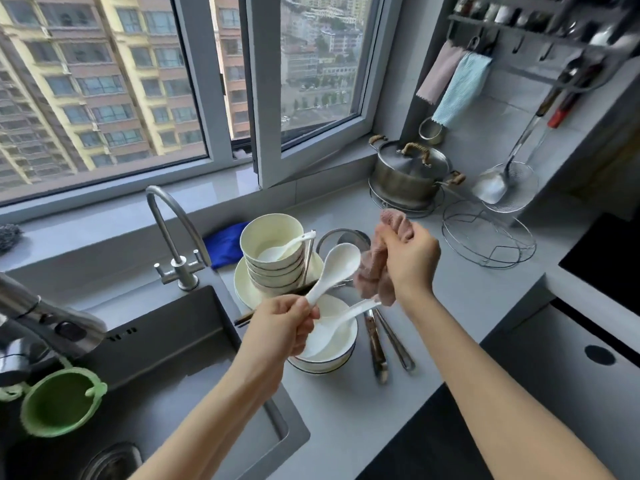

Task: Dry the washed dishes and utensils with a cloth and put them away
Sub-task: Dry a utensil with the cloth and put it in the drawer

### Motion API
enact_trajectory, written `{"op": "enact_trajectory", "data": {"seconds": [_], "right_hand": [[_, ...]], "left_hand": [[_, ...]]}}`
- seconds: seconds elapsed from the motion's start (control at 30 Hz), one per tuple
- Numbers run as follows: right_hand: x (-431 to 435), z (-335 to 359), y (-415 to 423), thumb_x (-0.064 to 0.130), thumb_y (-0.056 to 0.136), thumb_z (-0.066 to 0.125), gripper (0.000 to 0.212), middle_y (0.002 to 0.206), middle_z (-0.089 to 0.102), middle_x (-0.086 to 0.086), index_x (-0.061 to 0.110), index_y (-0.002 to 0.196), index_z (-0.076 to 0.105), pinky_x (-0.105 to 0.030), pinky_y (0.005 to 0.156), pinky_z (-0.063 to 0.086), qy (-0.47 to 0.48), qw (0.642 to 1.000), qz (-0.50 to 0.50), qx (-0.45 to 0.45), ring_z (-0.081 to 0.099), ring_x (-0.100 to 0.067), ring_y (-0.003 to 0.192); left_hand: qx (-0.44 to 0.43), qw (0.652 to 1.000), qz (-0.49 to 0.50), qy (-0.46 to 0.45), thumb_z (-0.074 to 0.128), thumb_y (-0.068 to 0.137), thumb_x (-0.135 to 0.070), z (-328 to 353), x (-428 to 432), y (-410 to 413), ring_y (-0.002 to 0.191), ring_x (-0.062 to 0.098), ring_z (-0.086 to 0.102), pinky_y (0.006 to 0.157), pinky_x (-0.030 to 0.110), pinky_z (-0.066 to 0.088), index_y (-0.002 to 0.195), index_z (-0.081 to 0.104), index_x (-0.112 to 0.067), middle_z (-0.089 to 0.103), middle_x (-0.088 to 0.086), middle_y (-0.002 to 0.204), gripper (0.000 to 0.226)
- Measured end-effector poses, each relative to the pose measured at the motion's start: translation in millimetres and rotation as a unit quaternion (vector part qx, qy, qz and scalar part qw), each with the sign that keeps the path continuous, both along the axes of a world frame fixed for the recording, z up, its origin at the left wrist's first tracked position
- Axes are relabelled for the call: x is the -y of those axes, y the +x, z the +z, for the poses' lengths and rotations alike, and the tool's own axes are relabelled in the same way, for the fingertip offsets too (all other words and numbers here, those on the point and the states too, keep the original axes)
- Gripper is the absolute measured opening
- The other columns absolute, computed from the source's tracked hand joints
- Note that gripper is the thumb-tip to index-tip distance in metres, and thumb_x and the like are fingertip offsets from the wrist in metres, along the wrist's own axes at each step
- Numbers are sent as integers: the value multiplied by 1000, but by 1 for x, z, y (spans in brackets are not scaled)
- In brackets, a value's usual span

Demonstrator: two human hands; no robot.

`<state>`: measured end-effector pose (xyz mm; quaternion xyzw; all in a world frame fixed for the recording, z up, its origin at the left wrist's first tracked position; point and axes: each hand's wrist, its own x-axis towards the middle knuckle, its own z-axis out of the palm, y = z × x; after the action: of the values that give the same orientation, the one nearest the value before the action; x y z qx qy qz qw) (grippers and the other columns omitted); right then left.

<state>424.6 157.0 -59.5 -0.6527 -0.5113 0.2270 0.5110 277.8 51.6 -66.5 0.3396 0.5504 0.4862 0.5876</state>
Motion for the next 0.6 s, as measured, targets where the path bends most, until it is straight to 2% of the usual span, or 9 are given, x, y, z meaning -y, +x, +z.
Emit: {"op": "enact_trajectory", "data": {"seconds": [0.1,0.13,0.2,0.27,0.33,0.37,0.47,0.53,0.6], "right_hand": [[23,3,26,40,94,55,34,69,61,3,16,69,55,-25,66,47,-54,991,29,-118,56,-10,67],[33,2,30,44,96,48,36,78,67,0,17,77,60,-28,72,51,-106,973,63,-197,63,-12,75],[52,2,36,47,100,37,45,91,72,-8,12,96,65,-29,74,56,-206,903,137,-351,69,-17,84],[62,-1,48,40,101,38,47,91,73,-16,0,105,64,-30,68,58,-243,855,184,-420,71,-22,80],[69,-2,66,25,98,51,35,92,70,-22,-7,108,61,-32,67,58,-238,849,175,-438,70,-28,81],[73,-3,80,16,94,56,28,91,69,-23,-8,107,61,-34,66,58,-234,849,166,-443,70,-30,80],[87,-5,132,5,88,62,11,81,71,-18,-3,95,66,-36,64,58,-241,855,178,-423,70,-28,72],[100,-6,170,5,86,64,6,82,72,-17,1,89,68,-38,72,57,-240,883,212,-344,71,-28,75],[116,-1,208,4,85,67,4,82,73,-15,2,88,68,-36,71,57,-234,902,255,-256,71,-27,75]], "left_hand": [[-2,999,37,25,38,100,-7,-2,2,19,38,5,26,39,13,20,74,55,-3,39,-3,47,31],[-6,999,36,32,38,100,-8,-3,1,29,39,7,29,40,14,22,75,56,-3,43,-2,47,31],[-28,998,26,47,40,99,-11,-3,2,54,40,9,37,42,16,28,74,58,-3,50,0,49,32],[-65,996,14,60,43,98,-10,0,8,83,38,10,42,41,19,33,62,58,-6,53,3,49,39],[-97,993,-9,59,45,95,-9,4,18,112,37,13,47,40,18,36,48,56,-16,57,5,48,50],[-111,992,-29,57,45,96,-10,6,23,126,39,16,50,41,20,39,48,57,-17,60,7,49,50],[-166,978,-123,21,46,99,-22,13,41,166,56,24,66,52,29,53,72,66,-9,71,12,67,36],[-284,944,-169,8,46,97,-35,17,53,187,62,23,70,61,32,58,75,68,-7,73,11,72,42],[-423,898,-113,40,45,93,-50,22,63,205,57,18,68,64,31,57,66,68,-9,71,5,62,54]]}}
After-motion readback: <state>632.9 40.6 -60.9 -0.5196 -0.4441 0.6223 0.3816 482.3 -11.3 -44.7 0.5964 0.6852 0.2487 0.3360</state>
